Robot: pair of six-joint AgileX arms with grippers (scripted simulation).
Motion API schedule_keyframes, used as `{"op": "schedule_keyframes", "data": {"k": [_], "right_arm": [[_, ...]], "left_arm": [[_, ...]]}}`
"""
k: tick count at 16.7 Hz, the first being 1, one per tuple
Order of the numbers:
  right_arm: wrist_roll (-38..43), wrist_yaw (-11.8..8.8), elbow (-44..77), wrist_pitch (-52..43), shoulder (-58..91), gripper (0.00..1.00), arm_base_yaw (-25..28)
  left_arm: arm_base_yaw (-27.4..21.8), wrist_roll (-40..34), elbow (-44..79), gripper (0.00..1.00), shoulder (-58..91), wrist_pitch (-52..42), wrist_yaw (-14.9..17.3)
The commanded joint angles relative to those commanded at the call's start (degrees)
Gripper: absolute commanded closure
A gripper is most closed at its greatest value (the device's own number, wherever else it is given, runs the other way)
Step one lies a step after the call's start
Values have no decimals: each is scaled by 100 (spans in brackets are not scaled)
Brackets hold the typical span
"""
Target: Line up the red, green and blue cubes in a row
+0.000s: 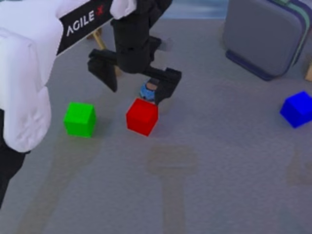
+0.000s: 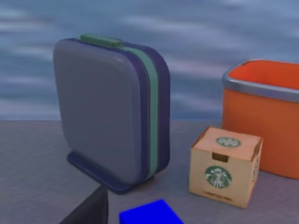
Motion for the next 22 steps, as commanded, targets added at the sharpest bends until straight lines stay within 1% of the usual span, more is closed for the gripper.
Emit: {"op": "schedule_keyframes", "data": {"k": [3,5,10,12,16,22], "right_arm": [[0,0,0,0,0,0,0],[0,0,0,0,0,0,0],[0,0,0,0,0,0,0],[0,0,0,0,0,0,0],[0,0,0,0,0,0,0],[0,0,0,0,0,0,0]], "left_arm": [[30,7,-31,0,-19,19,7],[20,19,-237,0,13,230,1],[14,15,-1188,0,219,1463,3],[10,13,-1455,0,287,1756,4],[9,12,-1509,0,306,1815,4],[9,12,-1509,45,306,1815,4]]}}
